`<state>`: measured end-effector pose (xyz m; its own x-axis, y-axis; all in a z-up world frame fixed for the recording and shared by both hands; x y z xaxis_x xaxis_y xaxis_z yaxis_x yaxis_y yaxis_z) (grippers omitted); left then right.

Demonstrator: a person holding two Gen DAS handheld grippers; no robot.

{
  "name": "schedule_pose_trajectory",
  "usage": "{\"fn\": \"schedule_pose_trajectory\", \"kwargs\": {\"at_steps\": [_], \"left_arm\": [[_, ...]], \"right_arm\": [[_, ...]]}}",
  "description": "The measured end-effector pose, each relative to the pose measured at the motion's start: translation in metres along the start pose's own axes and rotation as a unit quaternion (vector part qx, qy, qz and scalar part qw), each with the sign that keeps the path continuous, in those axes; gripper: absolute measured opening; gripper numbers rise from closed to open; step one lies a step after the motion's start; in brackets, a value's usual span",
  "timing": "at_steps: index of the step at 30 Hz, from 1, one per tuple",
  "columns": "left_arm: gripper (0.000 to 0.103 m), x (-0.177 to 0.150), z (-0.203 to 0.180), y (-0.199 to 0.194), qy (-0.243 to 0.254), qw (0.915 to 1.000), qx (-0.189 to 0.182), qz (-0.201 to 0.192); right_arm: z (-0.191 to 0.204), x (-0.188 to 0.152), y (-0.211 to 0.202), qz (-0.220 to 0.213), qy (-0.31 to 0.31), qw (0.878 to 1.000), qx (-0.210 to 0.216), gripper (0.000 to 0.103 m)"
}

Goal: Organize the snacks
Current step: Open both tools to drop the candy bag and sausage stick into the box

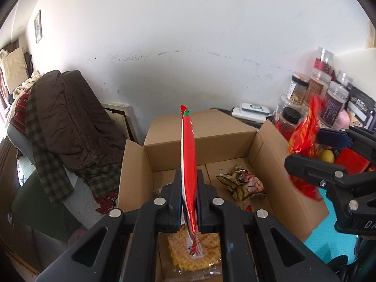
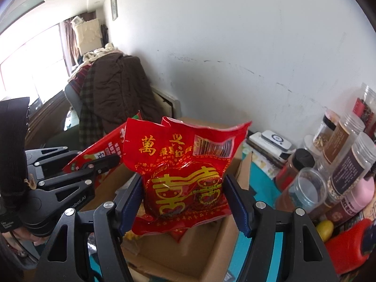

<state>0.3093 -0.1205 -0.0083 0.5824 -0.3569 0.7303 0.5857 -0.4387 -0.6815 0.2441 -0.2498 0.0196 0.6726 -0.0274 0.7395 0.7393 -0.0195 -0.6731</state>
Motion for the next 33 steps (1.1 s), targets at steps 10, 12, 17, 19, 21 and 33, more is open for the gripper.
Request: {"fn": "schedule_pose_trajectory", "kwargs": {"at_steps": [10,12,17,19,21,33], "left_arm": [[0.009,0.006,0.005,0.045,-0.016,0.9981,-0.006,0.059],[0.009,0.003,0.007,0.055,-0.021,0.9967,-0.005,0.078],[0.01,-0.005,0.013,0.07,-0.029,0.9949,0.013,0.095],[0.01,-0.007,0.015,0.075,-0.031,0.9942,0.019,0.101],[0.011,-0.008,0.016,0.077,-0.032,0.9936,0.021,0.106],[0.011,-0.004,0.01,0.062,-0.034,0.9939,0.013,0.104]], "right_arm": [[-0.002,0.004,0.032,0.027,0.001,1.0,-0.002,0.061],[-0.003,0.001,0.037,0.036,0.005,0.999,0.001,0.061],[-0.006,-0.007,0.048,0.057,0.007,0.998,-0.002,0.061],[-0.006,-0.01,0.049,0.061,0.002,0.998,-0.008,0.061],[-0.006,-0.011,0.049,0.063,0.002,0.998,-0.01,0.061],[-0.011,-0.003,0.028,0.052,0.01,0.999,-0.012,0.061]]}}
Point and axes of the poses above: each gripper's, at about its wrist camera, not at the fingertips, and y roughly the way its jaws point, z to its left, x to its top, the point moved 1 cm from there along y, roughly the way its jaws point, and after that the axes turned 4 degrees about -x, right-handed, at the moved point
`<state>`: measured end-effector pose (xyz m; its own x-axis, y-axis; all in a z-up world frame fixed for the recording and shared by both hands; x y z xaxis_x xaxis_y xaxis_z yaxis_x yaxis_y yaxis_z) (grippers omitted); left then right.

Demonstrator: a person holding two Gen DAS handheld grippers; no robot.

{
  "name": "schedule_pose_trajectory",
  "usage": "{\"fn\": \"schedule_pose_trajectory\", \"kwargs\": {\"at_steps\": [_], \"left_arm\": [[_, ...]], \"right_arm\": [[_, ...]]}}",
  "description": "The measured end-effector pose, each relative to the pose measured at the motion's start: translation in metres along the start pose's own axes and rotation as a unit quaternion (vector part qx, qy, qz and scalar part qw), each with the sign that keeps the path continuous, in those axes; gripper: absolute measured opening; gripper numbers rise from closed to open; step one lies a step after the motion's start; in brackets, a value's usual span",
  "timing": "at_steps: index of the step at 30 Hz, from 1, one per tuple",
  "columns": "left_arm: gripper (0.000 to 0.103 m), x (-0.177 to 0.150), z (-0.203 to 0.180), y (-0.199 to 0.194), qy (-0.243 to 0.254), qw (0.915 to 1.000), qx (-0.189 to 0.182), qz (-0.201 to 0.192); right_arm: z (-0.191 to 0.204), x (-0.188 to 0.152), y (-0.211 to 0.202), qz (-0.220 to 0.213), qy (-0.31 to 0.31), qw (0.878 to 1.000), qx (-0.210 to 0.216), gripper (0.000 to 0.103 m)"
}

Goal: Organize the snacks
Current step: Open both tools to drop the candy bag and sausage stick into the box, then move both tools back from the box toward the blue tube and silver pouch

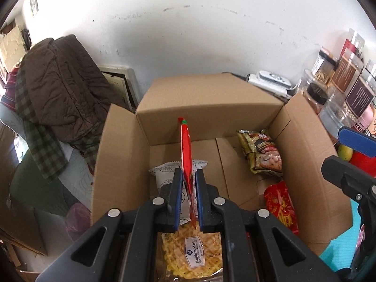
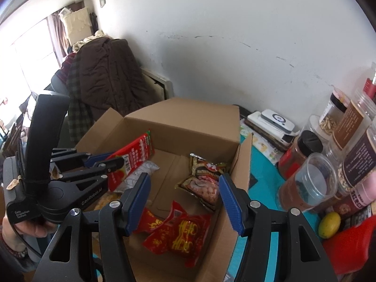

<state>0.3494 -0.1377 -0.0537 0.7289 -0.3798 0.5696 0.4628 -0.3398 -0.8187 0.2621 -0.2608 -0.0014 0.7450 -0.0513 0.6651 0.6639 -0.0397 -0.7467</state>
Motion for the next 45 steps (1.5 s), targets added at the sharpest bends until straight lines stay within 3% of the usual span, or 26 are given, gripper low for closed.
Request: {"fn": "schedule_pose_trajectory", "kwargs": {"at_steps": [18,30,31,32,33,35,45], "left_arm": [[0.011,-0.003,-0.004,-0.086,0.0,0.998,0.01,-0.062],[0.012,-0.034,-0.004,-0.157,0.008,0.9944,-0.006,-0.106],[0.016,-0.038,-0.004,-0.163,0.01,0.994,-0.003,-0.109],[0.032,-0.042,-0.004,-0.169,0.012,0.9938,-0.004,-0.111],[0.061,-0.046,-0.003,-0.173,0.011,0.9936,-0.01,-0.112],[0.091,-0.056,0.0,-0.184,0.006,0.9923,-0.028,-0.121],[0.092,-0.108,0.004,-0.229,0.014,0.9897,0.015,-0.142]], "right_arm": [[0.019,-0.001,-0.077,-0.052,-0.018,0.998,-0.009,0.062],[0.048,-0.025,-0.132,-0.094,-0.032,0.995,0.013,0.065],[0.051,-0.029,-0.137,-0.097,-0.033,0.995,0.015,0.065],[0.053,-0.032,-0.14,-0.1,-0.034,0.994,0.017,0.066],[0.056,-0.035,-0.144,-0.103,-0.034,0.994,0.019,0.067],[0.061,-0.042,-0.155,-0.11,-0.034,0.993,0.031,0.068],[0.085,-0.074,-0.193,-0.142,-0.046,0.987,0.058,0.075]]}}
Point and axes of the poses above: each gripper's, at about its wrist camera, not at the fingertips, and y roughly the way its jaws point, z to its left, x to its top, the point moved 1 cm from there along y, roughly the way its jaws point, and after that the axes turned 4 degrees about -x, right-handed, at the moved point
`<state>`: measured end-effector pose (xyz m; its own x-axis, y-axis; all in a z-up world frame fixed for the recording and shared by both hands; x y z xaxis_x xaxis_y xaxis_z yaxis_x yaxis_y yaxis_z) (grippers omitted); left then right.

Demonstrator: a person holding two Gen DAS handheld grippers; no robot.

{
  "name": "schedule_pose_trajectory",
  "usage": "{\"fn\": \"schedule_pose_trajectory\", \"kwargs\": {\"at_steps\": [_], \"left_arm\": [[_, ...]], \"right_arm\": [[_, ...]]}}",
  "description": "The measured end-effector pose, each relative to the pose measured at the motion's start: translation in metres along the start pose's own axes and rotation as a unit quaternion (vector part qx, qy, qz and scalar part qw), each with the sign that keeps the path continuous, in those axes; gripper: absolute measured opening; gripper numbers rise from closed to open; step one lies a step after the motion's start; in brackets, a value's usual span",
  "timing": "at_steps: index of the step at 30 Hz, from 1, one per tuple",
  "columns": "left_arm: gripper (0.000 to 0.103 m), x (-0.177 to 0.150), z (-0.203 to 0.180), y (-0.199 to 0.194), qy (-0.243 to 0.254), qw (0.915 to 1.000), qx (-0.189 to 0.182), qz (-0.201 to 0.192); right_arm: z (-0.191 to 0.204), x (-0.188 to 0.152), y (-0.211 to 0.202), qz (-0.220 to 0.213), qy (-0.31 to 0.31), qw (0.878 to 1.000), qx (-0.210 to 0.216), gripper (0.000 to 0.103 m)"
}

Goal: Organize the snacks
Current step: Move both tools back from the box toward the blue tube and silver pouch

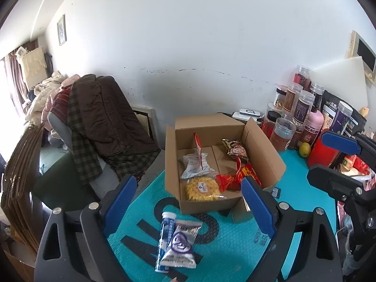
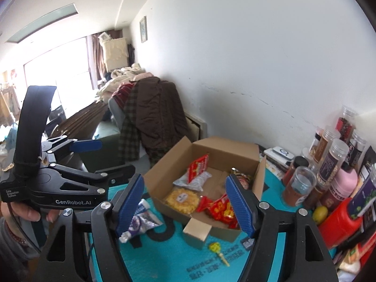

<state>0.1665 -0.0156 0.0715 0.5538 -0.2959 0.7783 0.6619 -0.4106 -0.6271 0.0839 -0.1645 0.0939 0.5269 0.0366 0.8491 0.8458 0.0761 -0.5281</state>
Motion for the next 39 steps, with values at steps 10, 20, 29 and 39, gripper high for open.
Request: {"fn": "schedule_pose_trajectory", "kwargs": {"at_steps": [10,20,29,39], "left_arm": [[0.092,-0.036,-0.004,-0.044,0.003,0.9999,0.003,-0.014],[0.092,-0.077,-0.006,-0.059,0.007,1.0,0.0,-0.003],[0.092,-0.113,-0.007,-0.058,0.024,0.9997,-0.004,0.006],[0.092,-0.148,0.003,-0.032,0.005,0.9984,-0.016,0.054]], "right_arm": [[0.025,-0.029,-0.028,-0.007,-0.002,1.0,0.012,0.079],[0.041,-0.063,-0.038,0.007,0.015,1.0,0.014,0.08],[0.047,-0.102,-0.026,0.043,0.035,0.998,0.011,0.08],[0.048,-0.134,-0.006,0.065,0.041,0.997,0.001,0.08]]}}
Point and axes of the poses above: each gripper's, at about its wrist camera, not at the fingertips, and y roughly the way its jaws point, z to its left, x to its top, the point moved 1 cm from there along y, roughly the way its jaws point, and after that the axes turned 4 degrees about -x, right-handed, at the moved point
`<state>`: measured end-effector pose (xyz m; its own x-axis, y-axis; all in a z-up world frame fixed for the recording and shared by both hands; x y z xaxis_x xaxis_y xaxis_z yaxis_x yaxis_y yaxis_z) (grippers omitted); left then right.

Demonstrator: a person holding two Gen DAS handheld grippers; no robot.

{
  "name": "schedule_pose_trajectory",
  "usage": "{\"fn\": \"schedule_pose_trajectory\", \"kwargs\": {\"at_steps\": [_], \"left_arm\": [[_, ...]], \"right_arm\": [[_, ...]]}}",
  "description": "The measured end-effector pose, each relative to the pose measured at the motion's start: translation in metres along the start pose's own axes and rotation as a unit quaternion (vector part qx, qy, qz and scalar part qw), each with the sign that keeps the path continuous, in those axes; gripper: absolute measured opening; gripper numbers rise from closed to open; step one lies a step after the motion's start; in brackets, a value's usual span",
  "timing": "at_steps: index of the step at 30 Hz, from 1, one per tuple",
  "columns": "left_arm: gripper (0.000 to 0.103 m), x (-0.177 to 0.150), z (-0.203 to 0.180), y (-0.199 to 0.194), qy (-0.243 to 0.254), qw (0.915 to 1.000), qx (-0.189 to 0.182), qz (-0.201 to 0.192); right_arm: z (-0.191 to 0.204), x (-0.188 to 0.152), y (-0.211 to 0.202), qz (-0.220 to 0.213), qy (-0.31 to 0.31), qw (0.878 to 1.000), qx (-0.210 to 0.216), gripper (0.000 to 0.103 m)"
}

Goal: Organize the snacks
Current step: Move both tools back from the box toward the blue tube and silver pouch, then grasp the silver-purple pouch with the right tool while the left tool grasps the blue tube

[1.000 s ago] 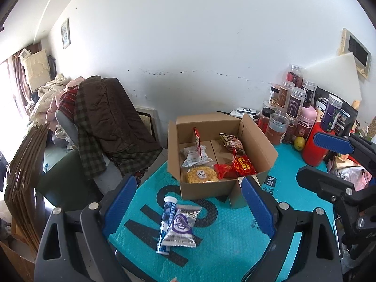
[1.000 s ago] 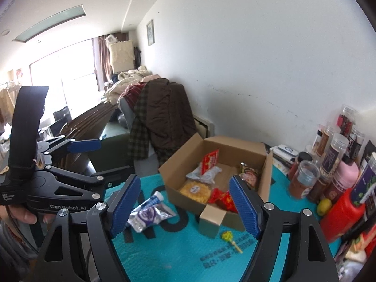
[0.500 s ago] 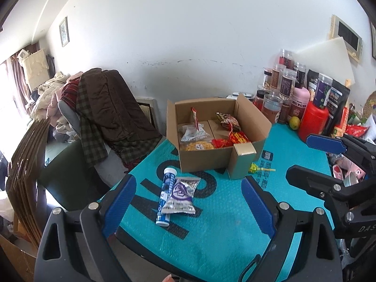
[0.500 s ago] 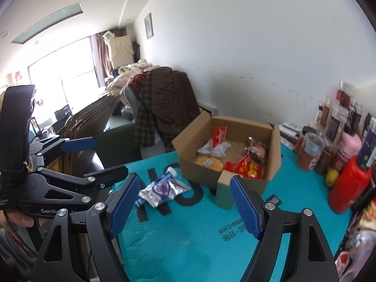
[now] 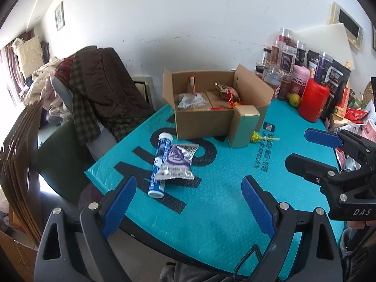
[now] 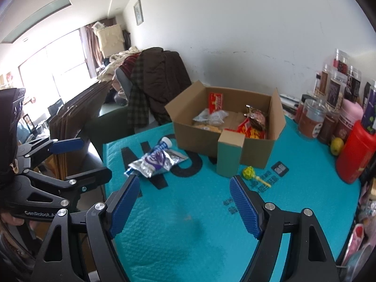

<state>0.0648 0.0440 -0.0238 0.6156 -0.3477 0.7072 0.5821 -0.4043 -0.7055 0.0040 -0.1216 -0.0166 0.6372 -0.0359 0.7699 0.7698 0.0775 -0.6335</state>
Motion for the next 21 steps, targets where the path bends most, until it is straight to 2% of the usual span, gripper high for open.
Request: {"fn": "schedule_pose_trajectory", "kwargs": {"at_steps": [6,14,21], "left_arm": [[0.092,-0.01,0.008,0.017,-0.012,0.9997,-0.011,0.016],[0.092,-0.015,0.023,0.044,-0.034,0.9983,-0.031,0.035],[0.092,-0.015,0.042,0.058,-0.03,0.9986,-0.007,0.042]], "right_arm": [[0.005,-0.01,0.018,0.009,-0.008,1.0,0.002,0.08],[0.006,-0.021,0.054,0.048,0.001,0.999,0.022,0.08],[0.009,-0.016,0.082,0.075,0.006,0.997,0.028,0.08]]}}
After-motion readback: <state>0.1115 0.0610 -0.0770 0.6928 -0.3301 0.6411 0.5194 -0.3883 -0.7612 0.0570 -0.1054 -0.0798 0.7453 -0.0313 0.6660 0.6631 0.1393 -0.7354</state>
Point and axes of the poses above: each gripper's, at about its wrist camera, not at the fingertips, and y roughly the way its jaws point, z to its left, x to its top, the point moved 1 cm from there along y, roughly the way its jaws point, and after that the axes turned 4 degrees about -x, right-handed, at the moved point
